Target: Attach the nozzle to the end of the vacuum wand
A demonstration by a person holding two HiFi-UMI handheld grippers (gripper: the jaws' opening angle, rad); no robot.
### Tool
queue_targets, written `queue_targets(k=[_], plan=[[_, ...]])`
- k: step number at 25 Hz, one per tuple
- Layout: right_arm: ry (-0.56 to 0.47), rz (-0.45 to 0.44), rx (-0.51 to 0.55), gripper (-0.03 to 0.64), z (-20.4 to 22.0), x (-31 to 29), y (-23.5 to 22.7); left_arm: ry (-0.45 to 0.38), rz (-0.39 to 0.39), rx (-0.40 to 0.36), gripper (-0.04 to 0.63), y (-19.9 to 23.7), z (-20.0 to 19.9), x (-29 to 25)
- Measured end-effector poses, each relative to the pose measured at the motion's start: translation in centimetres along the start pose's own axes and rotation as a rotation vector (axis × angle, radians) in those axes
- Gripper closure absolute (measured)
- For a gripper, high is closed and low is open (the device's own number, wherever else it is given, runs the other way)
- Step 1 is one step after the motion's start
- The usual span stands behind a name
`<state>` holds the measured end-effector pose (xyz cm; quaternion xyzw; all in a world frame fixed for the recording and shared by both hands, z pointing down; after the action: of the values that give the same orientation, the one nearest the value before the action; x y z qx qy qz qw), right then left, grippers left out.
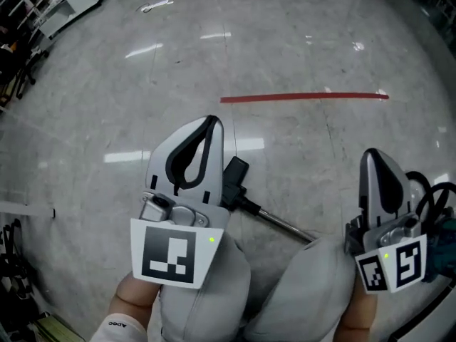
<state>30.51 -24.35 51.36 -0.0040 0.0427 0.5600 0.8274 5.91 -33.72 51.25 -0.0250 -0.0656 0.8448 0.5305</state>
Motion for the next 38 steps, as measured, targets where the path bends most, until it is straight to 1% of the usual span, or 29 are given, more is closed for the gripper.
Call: queue_targets(k=[2,4,5,6,8,11,12,15,17,20,24,26,31,36,38], plan=[[0.011,0.006,-0.013,0.614,0.2,0.0,-0.1,0.024,0.05,-0.086,0.584,-1.5,0.8,0.2],[0.039,-0.002,0.017,0.614,0.3,-0.4,0.1,0.024,0.072,-0.173,0.584,-2.4,0.9,0.2],[0.059,-0.005,0.038,0.614,0.4,-0.6,0.3,0.016,0.073,-0.195,0.584,-2.6,0.9,0.2],[0.082,-0.009,0.05,0.614,0.6,-0.9,0.5,0.006,0.069,-0.199,0.584,-2.7,0.9,0.2],[0.124,-0.021,0.025,0.614,1.1,-1.3,0.5,-0.002,0.056,-0.162,0.584,-2.4,1.0,0.1],[0.144,-0.003,-0.072,0.614,1.6,-1.0,-0.4,0.006,0.031,-0.074,0.584,-1.9,1.0,0.1],[0.136,0.013,-0.095,0.614,1.5,-0.7,-0.7,0.003,0.025,-0.064,0.584,-1.8,0.8,0.2],[0.096,0.058,-0.129,0.614,1.4,0.3,-1.2,-0.004,0.024,-0.07,0.584,-1.7,0.6,0.5],[0.093,0.062,-0.139,0.614,1.4,0.3,-1.1,0.0,0.026,-0.066,0.584,-1.7,0.6,0.6],[0.102,0.048,-0.132,0.615,1.1,0.1,-0.6,0.001,0.029,-0.056,0.584,-2.0,0.4,0.8],[0.104,0.039,-0.073,0.615,0.4,-0.1,0.1,-0.009,0.031,-0.034,0.586,-2.2,0.0,0.9],[0.099,0.04,-0.068,0.615,0.4,-0.1,0.4,-0.003,0.027,-0.018,0.584,-1.9,0.0,1.0],[0.098,0.035,-0.051,0.615,0.5,-0.6,0.8,-0.009,0.042,-0.051,0.584,-2.0,0.2,0.9],[0.103,0.033,-0.03,0.615,0.7,-1.0,0.9,0.003,0.038,-0.027,0.584,-1.7,0.7,0.6],[0.102,0.029,-0.039,0.615,1.0,-1.4,0.8,0.003,0.042,-0.035,0.585,-1.5,1.0,0.3]])
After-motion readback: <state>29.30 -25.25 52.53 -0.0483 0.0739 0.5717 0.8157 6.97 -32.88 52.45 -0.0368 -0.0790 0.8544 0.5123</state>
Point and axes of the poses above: the fingertips, and each gripper's own axes: x backward along the fingers, y to its left, z out of its underside, the point moved 7 cm from there along x, backward along the fingers, and after that the axes turned 12 degrees about -z, right-handed, at the moved point
